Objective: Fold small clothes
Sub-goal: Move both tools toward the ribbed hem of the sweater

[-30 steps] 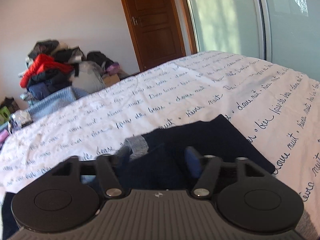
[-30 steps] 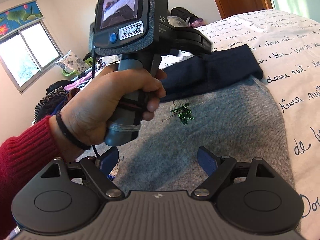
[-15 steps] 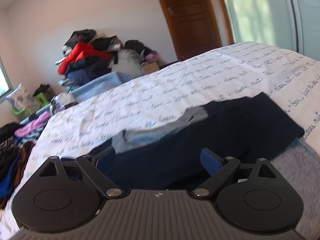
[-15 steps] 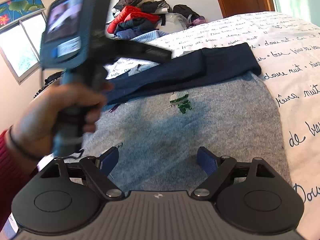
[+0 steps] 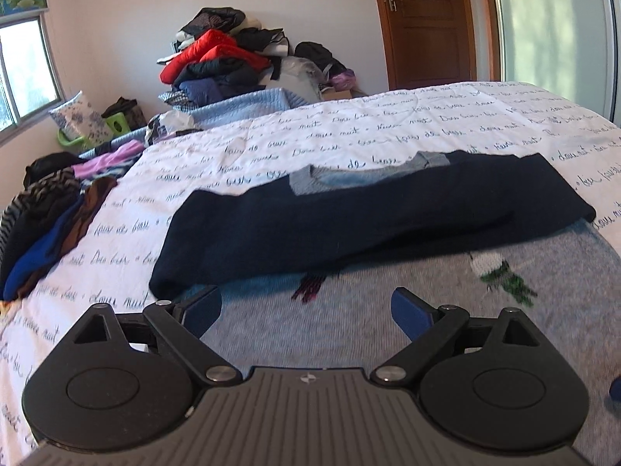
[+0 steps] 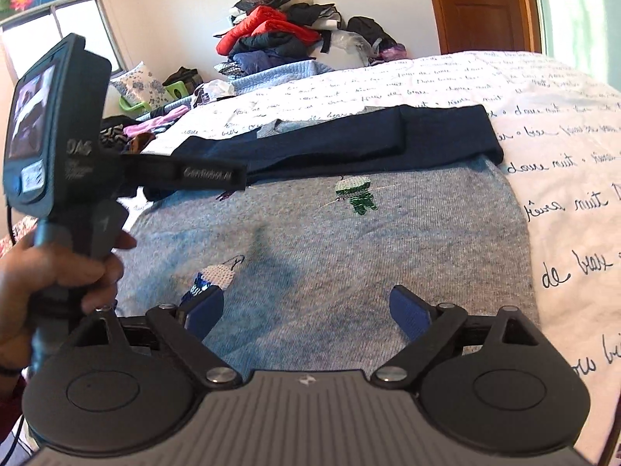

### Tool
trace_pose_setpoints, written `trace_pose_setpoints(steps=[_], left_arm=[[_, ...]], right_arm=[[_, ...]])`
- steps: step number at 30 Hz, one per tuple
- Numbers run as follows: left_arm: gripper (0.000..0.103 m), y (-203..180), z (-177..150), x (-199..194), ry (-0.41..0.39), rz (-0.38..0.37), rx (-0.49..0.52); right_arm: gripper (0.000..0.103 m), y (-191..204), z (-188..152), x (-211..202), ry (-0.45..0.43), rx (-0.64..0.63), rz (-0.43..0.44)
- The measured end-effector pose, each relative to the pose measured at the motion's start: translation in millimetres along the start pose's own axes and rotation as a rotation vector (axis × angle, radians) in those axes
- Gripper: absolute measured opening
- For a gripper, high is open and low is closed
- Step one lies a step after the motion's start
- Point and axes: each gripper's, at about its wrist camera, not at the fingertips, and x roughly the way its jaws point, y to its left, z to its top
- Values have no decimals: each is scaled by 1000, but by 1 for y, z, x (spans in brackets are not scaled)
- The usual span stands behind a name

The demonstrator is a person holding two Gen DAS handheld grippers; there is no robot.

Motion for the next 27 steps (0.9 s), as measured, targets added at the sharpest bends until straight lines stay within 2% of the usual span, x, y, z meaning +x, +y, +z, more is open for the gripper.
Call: trace_pose_setpoints(steps=[8, 13, 22, 27], left_arm=[[93, 22, -35, -41, 0, 13, -50], [93, 33, -56, -71, 3, -9, -97], [93, 47, -85, -109, 3, 1, -158], [94, 71, -99, -132, 1, 27, -196]], right_arm=[[93, 12, -11, -19, 2, -64, 3], [93, 18, -21, -31, -4, -113, -11], [93, 15, -35, -53, -10, -127, -31], [93, 10, -42, -65, -18, -123, -46]])
